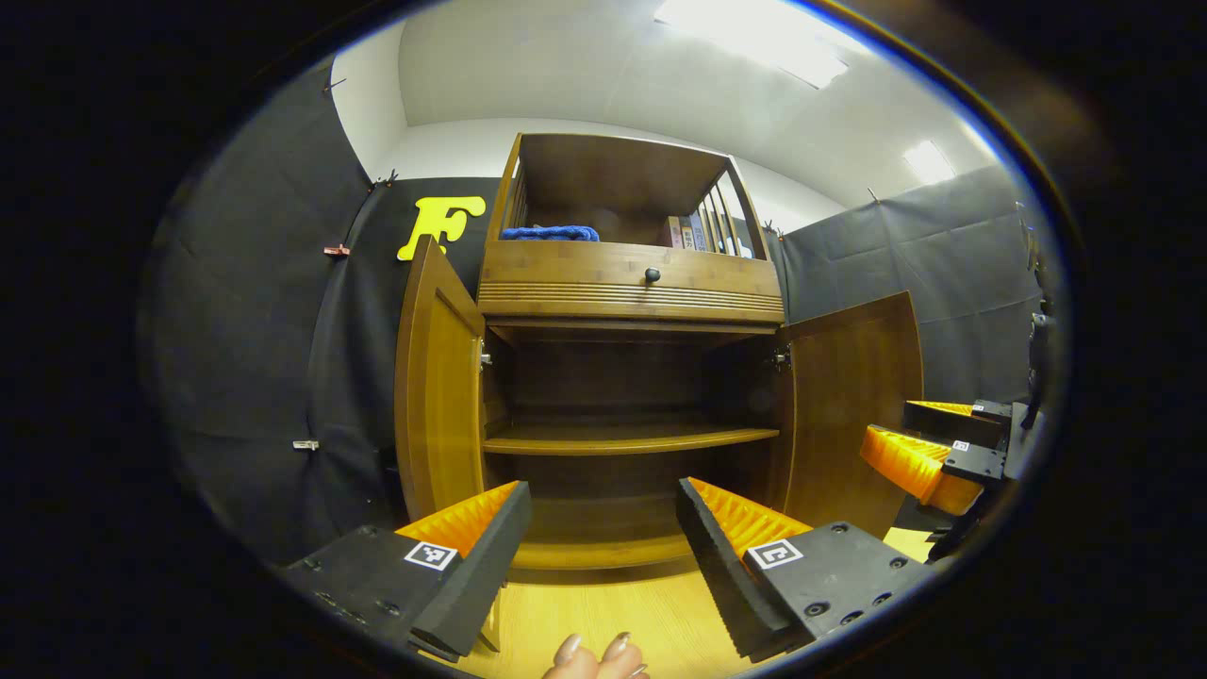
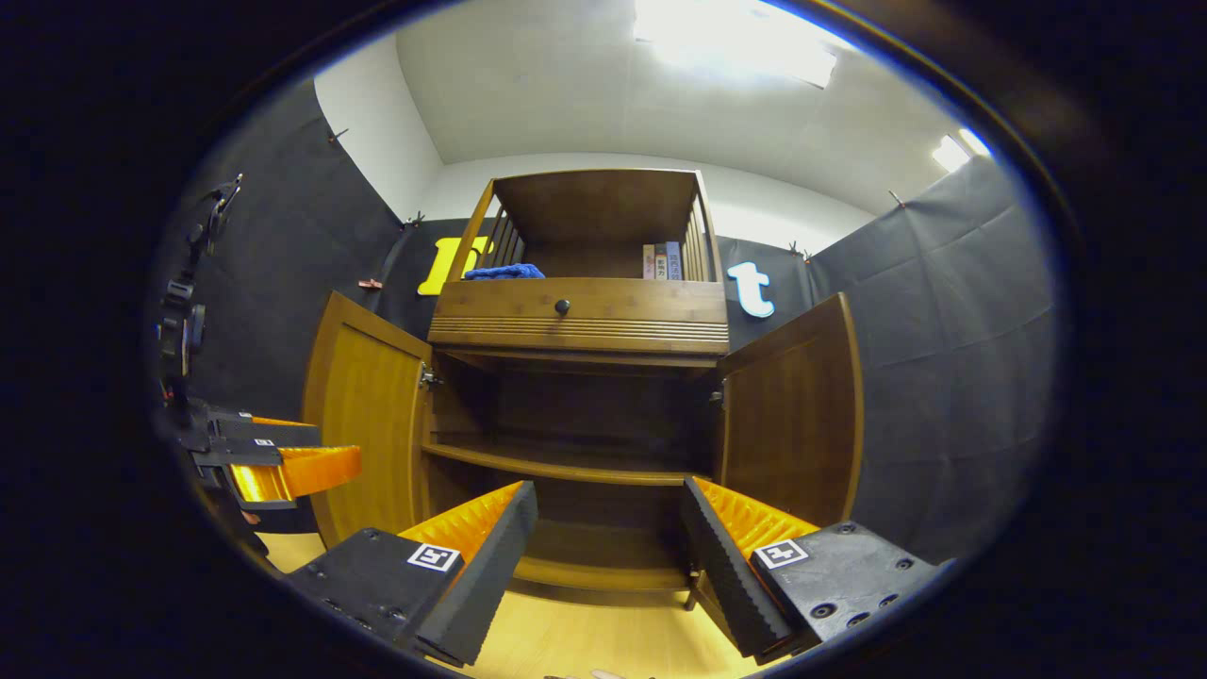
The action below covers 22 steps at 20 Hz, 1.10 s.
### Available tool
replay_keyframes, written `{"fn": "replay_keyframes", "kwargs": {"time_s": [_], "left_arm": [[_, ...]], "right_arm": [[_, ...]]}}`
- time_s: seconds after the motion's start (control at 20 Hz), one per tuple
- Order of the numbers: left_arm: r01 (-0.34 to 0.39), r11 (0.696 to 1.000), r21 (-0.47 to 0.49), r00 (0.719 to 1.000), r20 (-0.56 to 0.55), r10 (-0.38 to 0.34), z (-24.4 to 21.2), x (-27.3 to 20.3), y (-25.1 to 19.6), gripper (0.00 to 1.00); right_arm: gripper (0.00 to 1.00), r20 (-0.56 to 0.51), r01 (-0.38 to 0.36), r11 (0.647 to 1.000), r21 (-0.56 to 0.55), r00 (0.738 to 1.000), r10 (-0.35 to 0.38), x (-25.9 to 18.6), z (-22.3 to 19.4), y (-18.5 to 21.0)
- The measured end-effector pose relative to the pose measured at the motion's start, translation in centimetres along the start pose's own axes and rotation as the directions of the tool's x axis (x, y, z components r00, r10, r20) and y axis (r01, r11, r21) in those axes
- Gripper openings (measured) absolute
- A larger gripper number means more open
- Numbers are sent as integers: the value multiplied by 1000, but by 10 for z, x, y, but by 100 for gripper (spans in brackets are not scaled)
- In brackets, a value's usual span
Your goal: Open the right door of the double-door shoe cabinet with the right hand, and open the left door with the left hand.
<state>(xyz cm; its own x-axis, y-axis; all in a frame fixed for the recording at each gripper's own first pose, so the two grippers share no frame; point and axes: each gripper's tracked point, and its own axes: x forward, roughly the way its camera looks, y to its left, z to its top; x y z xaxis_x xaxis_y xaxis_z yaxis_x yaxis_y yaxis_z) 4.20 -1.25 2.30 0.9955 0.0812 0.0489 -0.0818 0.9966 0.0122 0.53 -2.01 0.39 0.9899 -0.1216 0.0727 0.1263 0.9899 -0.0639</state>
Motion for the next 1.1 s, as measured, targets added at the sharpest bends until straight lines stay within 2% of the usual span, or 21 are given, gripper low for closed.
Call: {"fn": "replay_keyframes", "kwargs": {"time_s": [0.05, 0.15, 0.5, 1.1], "left_arm": [[3, 1000, -3, 1000, 1, -3, 1, 0, -2, 96], [6, 1000, -5, 1000, 2, -6, 2, -1, -6, 96], [33, 999, 10, 999, -13, -32, -1, -2, -24, 96], [52, 999, 12, 998, -39, -52, -15, 6, -41, 96]], "right_arm": [[95, 1, -1, 1000, 1, 1000, 1, -2, 1, -1], [97, 0, -12, 1000, 11, 1000, 12, -1, -1, -6], [95, -7, -18, 999, 38, 1000, 18, -1, -2, -15], [97, -50, -20, 999, 33, 999, 22, -3, -17, -22]]}}
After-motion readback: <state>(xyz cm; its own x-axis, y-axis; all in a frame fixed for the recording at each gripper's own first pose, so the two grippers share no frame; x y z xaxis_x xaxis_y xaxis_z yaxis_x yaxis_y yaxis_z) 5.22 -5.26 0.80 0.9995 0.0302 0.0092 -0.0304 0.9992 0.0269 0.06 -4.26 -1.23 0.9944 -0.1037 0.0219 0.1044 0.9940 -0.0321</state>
